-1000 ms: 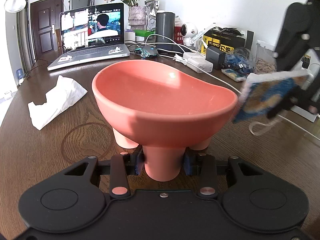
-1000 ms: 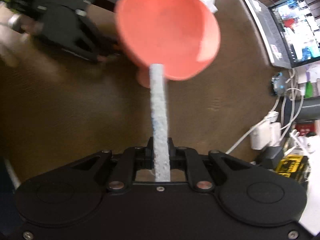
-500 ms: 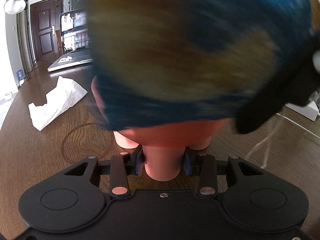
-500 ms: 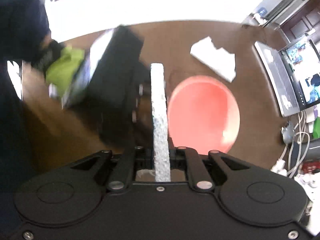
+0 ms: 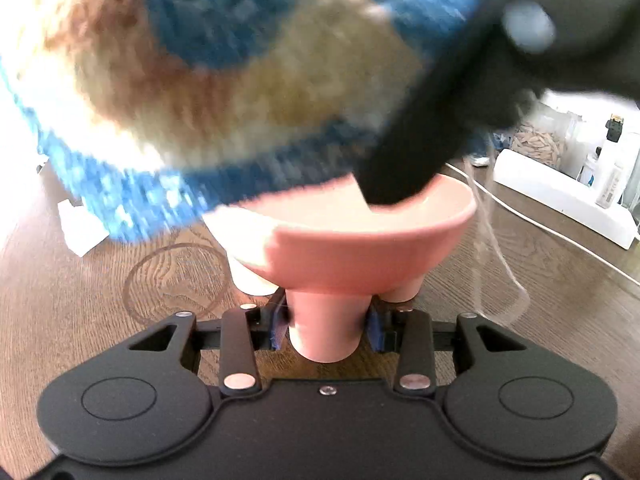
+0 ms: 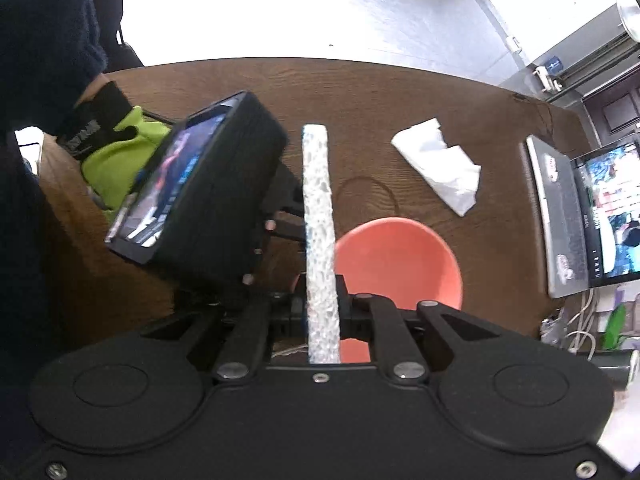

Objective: Clean bowl
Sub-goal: 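Lift the sponge out of the bowl and release it on the table with the right gripper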

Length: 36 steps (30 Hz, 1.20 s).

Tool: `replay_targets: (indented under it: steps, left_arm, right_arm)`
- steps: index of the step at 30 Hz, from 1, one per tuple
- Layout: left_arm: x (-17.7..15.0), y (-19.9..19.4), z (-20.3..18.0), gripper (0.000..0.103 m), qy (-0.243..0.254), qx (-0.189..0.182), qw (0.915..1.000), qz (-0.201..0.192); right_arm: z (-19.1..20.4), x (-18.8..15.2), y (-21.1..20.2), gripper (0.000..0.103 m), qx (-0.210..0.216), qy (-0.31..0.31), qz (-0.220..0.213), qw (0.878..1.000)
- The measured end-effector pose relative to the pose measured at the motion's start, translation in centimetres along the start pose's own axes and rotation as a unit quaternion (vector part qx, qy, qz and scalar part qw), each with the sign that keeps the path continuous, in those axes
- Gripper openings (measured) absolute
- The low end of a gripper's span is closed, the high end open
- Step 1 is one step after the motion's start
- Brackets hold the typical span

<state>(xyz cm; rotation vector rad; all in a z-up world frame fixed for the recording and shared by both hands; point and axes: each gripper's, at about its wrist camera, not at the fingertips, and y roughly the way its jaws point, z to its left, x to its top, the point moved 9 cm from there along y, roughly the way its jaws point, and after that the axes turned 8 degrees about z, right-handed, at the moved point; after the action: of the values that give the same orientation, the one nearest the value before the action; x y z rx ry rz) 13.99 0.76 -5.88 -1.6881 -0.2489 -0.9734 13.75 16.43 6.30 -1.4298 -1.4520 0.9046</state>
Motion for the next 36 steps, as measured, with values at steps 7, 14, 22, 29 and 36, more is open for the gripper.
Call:
replay_targets:
  steps: [7, 14, 22, 29, 36]
  left_arm:
    - [0.0, 0.1, 0.2, 0.038, 0.002, 0.003, 1.0, 0.0]
    - [-0.4, -0.3, -0.1, 0.038, 0.004, 0.005, 1.0, -0.001]
    - [-0.2, -0.6, -0.5, 0.038, 0.004, 0.006, 1.0, -0.001]
    - [-0.3, -0.8, -0.4, 0.038, 0.005, 0.006, 1.0, -0.001]
    - [-0.3, -0.7, -0.4, 0.038, 0.004, 0.005, 1.0, -0.001]
  right_arm:
    - [-1.4, 0.7, 0.0, 0.011, -0.018, -0.037, 0.009, 0.999]
    - [-3.9, 1.4, 1.8, 0.011, -0.021, -0.091, 0.048, 0.995]
    - [-4.7, 2.6, 4.2, 0.011, -0.02, -0.148, 0.063, 0.987]
    - [-7.1, 1.7, 6.2, 0.011, -0.035, -0.165, 0.097, 0.981]
    - [-10.8, -1.6, 7.2, 0.011, -0.05, -0.121, 0.122, 0.984]
